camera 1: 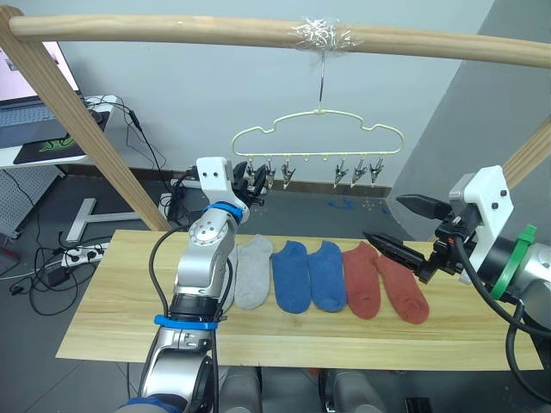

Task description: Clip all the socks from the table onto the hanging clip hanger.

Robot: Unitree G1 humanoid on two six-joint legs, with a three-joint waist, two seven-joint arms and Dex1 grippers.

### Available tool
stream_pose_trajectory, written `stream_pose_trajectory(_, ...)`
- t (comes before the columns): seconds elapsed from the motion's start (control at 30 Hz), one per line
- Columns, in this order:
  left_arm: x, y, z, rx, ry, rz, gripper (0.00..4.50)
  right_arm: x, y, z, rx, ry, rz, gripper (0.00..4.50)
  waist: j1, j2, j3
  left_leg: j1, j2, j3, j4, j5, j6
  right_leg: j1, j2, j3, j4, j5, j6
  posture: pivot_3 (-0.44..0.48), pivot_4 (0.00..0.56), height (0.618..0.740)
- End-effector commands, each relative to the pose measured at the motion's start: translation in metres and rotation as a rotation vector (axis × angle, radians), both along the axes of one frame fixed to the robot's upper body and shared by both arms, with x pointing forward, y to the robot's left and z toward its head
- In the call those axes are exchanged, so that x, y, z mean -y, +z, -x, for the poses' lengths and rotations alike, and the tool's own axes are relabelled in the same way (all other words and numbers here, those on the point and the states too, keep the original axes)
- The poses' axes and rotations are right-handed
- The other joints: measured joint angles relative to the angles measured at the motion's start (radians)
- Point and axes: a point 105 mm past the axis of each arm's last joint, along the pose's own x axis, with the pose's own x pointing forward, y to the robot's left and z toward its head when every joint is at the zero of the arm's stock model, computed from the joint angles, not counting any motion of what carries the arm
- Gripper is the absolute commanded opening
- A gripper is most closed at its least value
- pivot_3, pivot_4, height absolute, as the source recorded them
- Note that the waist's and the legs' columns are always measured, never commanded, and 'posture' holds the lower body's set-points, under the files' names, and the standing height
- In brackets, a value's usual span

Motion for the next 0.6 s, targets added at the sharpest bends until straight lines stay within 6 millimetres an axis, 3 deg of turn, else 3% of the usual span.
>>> stream_pose_trajectory(0.03, 0.003, 0.017, 0.001, 0.062, -0.010, 0.015, 2.19, -0.003, 0.010, 0.005, 0.052, 0.012, -0.005, 4.50, -0.001, 0.000, 0.001, 0.000, 0.000, 0.000, 0.000, 0.000, 0.000, 0.000, 0.000, 0.000, 0.000, 0.000, 0.000, -0.029, 0.221, 0.740)
stream_pose_trajectory(0.1, 0.003, 0.018, 0.001, 0.067, -0.010, 0.024, 2.19, -0.003, 0.009, 0.005, 0.052, 0.009, -0.007, 4.50, -0.001, 0.000, 0.001, 0.000, 0.000, 0.000, 0.000, 0.000, 0.000, 0.000, 0.000, 0.000, 0.000, 0.000, 0.000, -0.033, 0.220, 0.740)
stream_pose_trajectory(0.17, 0.003, 0.019, 0.001, 0.069, -0.009, 0.024, 1.84, -0.003, 0.009, 0.006, 0.052, 0.007, -0.007, 4.50, -0.002, 0.000, 0.002, 0.000, 0.000, 0.000, 0.000, 0.000, 0.000, 0.000, 0.000, 0.000, 0.000, 0.000, 0.000, -0.033, 0.220, 0.740)
stream_pose_trajectory(0.3, 0.003, 0.020, 0.000, 0.071, -0.007, 0.028, 0.73, -0.002, 0.009, 0.006, 0.049, 0.002, -0.010, 4.50, -0.002, -0.001, 0.002, 0.000, 0.000, 0.000, 0.000, 0.000, 0.000, 0.000, 0.000, 0.000, 0.000, 0.000, 0.000, -0.033, 0.220, 0.740)
stream_pose_trajectory(0.4, 0.002, 0.020, 0.000, 0.073, -0.004, 0.026, 0.20, -0.003, 0.009, 0.006, 0.047, 0.002, -0.013, 4.50, -0.002, -0.001, 0.003, 0.000, 0.000, 0.000, 0.000, 0.000, 0.000, 0.000, 0.000, 0.000, -0.001, 0.000, 0.000, -0.034, 0.220, 0.740)
stream_pose_trajectory(0.53, 0.004, 0.020, 0.000, 0.061, -0.014, 0.025, 0.14, 0.001, 0.002, 0.003, 0.013, -0.019, 0.003, 4.50, -0.002, -0.001, 0.003, 0.000, 0.000, 0.000, 0.000, 0.000, 0.000, 0.000, 0.000, 0.000, -0.001, 0.000, 0.000, -0.025, 0.220, 0.740)
stream_pose_trajectory(0.6, 0.004, 0.022, 0.000, 0.058, -0.015, 0.027, 0.14, 0.015, -0.023, -0.006, -0.085, -0.086, 0.110, 4.50, -0.002, -0.001, 0.003, -0.001, 0.000, 0.000, 0.000, 0.000, 0.000, 0.000, 0.000, 0.000, -0.001, 0.000, 0.000, -0.020, 0.221, 0.740)
